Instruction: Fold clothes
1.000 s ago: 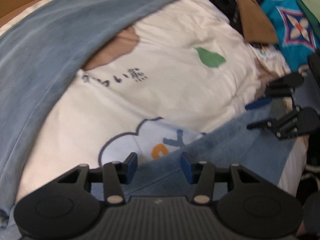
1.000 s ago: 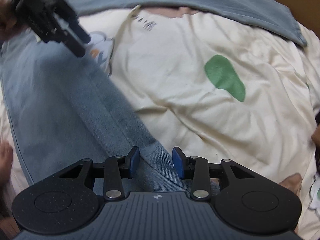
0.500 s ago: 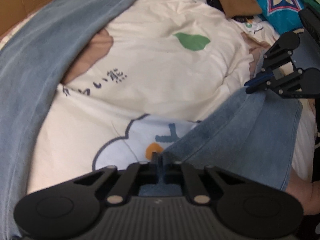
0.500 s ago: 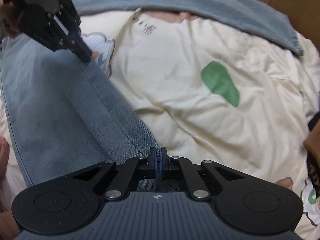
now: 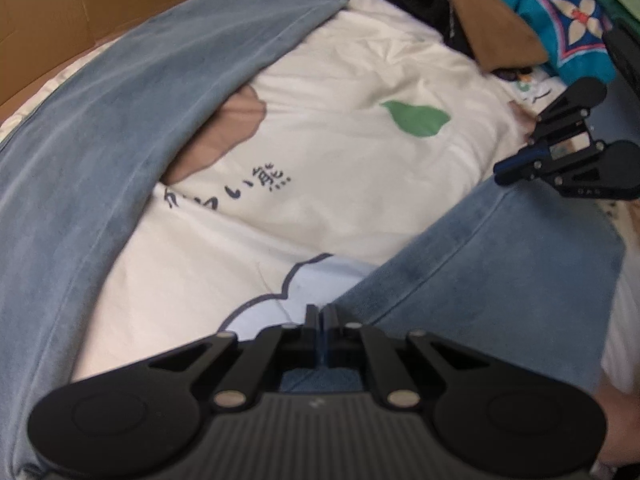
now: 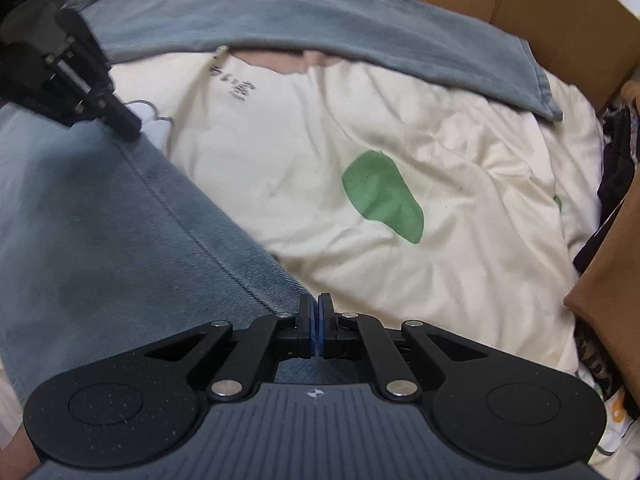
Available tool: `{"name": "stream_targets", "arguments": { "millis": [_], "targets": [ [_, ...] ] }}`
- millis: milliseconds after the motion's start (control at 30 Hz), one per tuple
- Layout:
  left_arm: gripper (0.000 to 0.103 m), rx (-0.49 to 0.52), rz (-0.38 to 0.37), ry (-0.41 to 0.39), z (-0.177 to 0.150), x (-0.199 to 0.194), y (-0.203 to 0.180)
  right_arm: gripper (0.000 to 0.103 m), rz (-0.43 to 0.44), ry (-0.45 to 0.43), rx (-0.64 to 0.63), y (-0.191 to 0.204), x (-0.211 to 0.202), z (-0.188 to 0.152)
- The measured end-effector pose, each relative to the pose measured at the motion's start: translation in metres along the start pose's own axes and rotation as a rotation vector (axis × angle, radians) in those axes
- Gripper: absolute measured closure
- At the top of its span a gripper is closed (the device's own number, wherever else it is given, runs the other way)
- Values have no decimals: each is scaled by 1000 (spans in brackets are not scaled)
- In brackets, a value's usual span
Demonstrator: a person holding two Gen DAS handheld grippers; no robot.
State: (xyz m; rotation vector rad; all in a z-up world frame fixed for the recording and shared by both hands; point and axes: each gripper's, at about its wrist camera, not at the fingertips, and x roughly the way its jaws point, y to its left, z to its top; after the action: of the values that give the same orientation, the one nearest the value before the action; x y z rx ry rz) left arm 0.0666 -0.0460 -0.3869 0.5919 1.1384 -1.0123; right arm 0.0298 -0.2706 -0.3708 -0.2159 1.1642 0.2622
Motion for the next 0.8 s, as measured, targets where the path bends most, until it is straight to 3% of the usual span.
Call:
{"name": "stream_targets", "arguments": {
  "millis": [100,167,333,500,633,700,800],
  "targets": [
    [100,-40,6,-3,0,3,2,103,-31,16,9,0,10,1],
    [96,-79,15,-6,2,-4,6,102,-97,29,40,-5,10,1],
    [95,-234,56,-65,-5,-37,33,102,-145,20,242,-39,-5,-15],
    [94,-355,144,-112,-28,-70,61,101,-137,-60,326,-50,-36,-36],
    [94,-454,216,-113,-54,-88,80,101,-82,-77,349,-46,-47,-44],
    [94,-401,225,-114,-63,-93,86,101,-54,-61,354,-41,-48,-46],
    [87,-410,281,-103,-76,-99,91,99,-23,-39,356,-32,-44,-49]
  ]
}}
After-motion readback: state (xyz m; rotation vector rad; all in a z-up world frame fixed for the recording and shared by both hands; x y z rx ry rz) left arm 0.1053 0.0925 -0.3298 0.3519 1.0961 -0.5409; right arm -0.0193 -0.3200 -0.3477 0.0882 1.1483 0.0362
